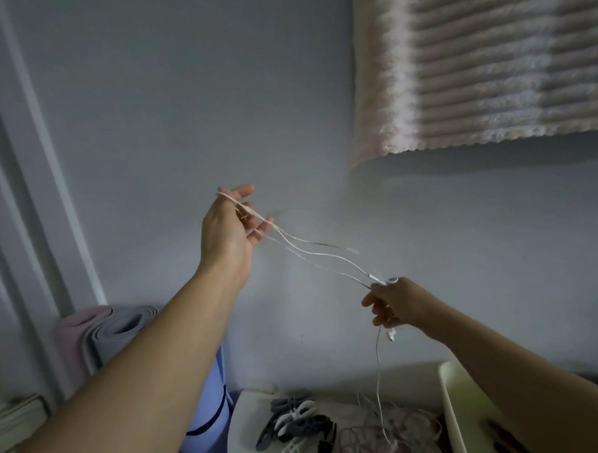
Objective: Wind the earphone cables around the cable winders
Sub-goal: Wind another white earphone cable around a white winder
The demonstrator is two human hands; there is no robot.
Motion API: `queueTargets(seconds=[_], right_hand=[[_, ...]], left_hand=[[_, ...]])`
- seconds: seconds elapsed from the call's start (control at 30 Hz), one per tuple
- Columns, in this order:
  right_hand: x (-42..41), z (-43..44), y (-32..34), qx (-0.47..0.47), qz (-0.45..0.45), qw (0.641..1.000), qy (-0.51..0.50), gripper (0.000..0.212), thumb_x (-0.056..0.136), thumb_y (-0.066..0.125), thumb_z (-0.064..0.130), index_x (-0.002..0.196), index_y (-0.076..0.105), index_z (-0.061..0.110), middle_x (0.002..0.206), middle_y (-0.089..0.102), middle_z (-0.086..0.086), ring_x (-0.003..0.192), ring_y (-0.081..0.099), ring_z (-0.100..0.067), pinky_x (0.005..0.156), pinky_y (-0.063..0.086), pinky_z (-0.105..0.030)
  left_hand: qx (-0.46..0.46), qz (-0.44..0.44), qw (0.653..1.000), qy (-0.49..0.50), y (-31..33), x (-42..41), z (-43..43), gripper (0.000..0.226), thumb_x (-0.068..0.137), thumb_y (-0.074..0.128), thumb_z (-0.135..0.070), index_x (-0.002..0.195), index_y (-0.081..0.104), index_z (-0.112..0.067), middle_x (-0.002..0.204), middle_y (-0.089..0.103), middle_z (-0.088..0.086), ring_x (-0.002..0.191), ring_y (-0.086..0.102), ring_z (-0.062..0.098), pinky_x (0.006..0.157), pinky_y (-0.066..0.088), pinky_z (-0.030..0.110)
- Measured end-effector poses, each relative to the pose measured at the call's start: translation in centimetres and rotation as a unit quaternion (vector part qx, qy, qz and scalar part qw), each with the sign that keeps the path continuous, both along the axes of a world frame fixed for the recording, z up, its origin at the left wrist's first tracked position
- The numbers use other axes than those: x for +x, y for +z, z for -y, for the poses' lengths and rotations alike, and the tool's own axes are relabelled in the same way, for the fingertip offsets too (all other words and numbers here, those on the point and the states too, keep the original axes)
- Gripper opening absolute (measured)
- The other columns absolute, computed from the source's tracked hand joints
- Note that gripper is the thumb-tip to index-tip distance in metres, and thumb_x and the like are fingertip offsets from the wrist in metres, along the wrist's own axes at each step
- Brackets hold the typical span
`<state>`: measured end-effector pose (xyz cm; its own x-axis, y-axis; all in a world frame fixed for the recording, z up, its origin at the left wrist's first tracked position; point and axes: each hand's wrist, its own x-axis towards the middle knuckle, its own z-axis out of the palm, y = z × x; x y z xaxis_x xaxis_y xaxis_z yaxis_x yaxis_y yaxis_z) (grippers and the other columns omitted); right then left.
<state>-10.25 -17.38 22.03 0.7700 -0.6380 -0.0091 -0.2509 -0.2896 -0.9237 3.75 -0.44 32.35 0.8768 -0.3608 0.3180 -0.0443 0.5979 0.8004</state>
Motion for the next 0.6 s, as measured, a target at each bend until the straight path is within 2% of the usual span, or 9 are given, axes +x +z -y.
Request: queueTargets(seconds=[0.1,0.17,0.3,0.37,0.5,0.6], right_hand=[[0.7,0.1,1.8,-0.097,0.114,0.987,-0.049,0.045,0.101,0.040,0.026,0.066,0.064,0.014,0.056,0.050,-0.005,0.048,0.050,-0.018,0.051,0.039,-0.025],[1.1,-0.3,3.4,-0.138,0.187,0.971,-0.059,0.043,0.101,0.040,0.026,0.065,0.062,0.018,0.052,0.045,-0.006,0.044,0.044,-0.017,0.050,0.036,-0.027],[2.2,-2.4,7.1,-0.197,0.299,0.929,-0.096,0.038,0.100,0.038,0.019,0.075,0.064,0.009,0.058,0.053,-0.009,0.036,0.046,-0.002,0.044,0.036,-0.021],[2.9,-3.7,8.8,-0.198,0.361,0.904,-0.113,0.037,0.101,0.038,0.018,0.075,0.063,0.007,0.061,0.056,-0.010,0.040,0.049,-0.002,0.042,0.036,-0.016],[4.3,-5.2,11.0,-0.201,0.440,0.869,-0.105,0.040,0.101,0.039,0.024,0.068,0.059,0.021,0.067,0.059,0.001,0.062,0.056,-0.012,0.060,0.043,-0.025],[4.8,-6.0,12.1,-0.240,0.455,0.854,-0.075,0.039,0.101,0.038,0.028,0.067,0.057,0.022,0.068,0.059,0.001,0.066,0.059,-0.016,0.065,0.044,-0.028]], left_hand=[[0.041,0.050,0.996,0.064,-0.7,1.0,-1.1,0.042,0.106,0.030,-0.033,0.085,0.064,-0.019,0.052,0.035,-0.008,0.037,0.026,0.003,0.049,0.029,0.019],[0.077,0.081,0.989,0.100,-1.2,1.9,-1.9,0.044,0.106,0.030,-0.035,0.084,0.065,-0.021,0.053,0.035,-0.008,0.038,0.024,0.003,0.046,0.022,0.019],[0.109,0.135,0.977,0.126,-2.1,3.1,-3.8,0.043,0.106,0.030,-0.034,0.085,0.065,-0.021,0.052,0.037,-0.010,0.041,0.026,0.003,0.042,0.022,0.018],[0.124,0.143,0.973,0.130,-2.6,3.5,-4.6,0.040,0.106,0.031,-0.031,0.086,0.065,-0.020,0.057,0.038,-0.007,0.044,0.027,0.004,0.044,0.023,0.018],[0.142,0.150,0.974,0.095,-3.6,4.1,-5.2,0.036,0.106,0.033,-0.026,0.089,0.064,-0.017,0.063,0.040,-0.004,0.041,0.028,0.002,0.043,0.026,0.015],[0.172,0.166,0.968,0.075,-4.3,4.3,-5.2,0.037,0.105,0.034,-0.025,0.087,0.065,-0.018,0.064,0.041,-0.003,0.039,0.028,0.002,0.043,0.026,0.015]])
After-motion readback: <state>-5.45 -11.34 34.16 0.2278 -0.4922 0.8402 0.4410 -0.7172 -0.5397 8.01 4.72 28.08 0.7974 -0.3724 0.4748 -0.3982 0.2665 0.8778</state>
